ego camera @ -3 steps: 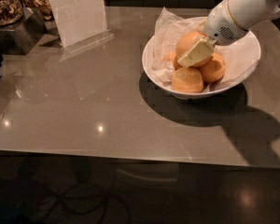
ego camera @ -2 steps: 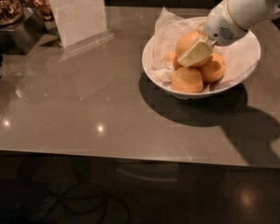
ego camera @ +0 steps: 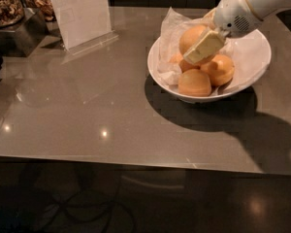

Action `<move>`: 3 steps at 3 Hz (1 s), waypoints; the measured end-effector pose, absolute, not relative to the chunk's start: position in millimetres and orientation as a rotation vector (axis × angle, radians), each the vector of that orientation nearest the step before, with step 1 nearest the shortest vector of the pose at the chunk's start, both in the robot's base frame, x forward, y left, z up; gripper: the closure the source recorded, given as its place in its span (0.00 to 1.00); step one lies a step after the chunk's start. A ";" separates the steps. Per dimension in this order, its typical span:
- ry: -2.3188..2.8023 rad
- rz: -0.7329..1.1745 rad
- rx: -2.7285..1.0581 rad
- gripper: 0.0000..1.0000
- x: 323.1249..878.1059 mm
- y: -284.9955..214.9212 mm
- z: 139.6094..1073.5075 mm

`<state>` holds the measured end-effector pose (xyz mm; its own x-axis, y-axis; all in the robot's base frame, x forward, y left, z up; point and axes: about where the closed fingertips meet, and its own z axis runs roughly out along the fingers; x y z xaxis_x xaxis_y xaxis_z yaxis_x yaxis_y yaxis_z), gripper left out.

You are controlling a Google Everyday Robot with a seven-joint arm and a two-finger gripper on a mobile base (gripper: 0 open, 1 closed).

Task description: Pick orange from white bowl

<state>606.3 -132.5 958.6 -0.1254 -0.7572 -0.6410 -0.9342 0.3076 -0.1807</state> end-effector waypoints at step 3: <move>1.754 0.516 -1.399 1.00 537.5 -160.8 1045.1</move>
Offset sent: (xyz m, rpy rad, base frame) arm -0.1155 -0.0608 0.1256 0.3119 -0.0848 0.0240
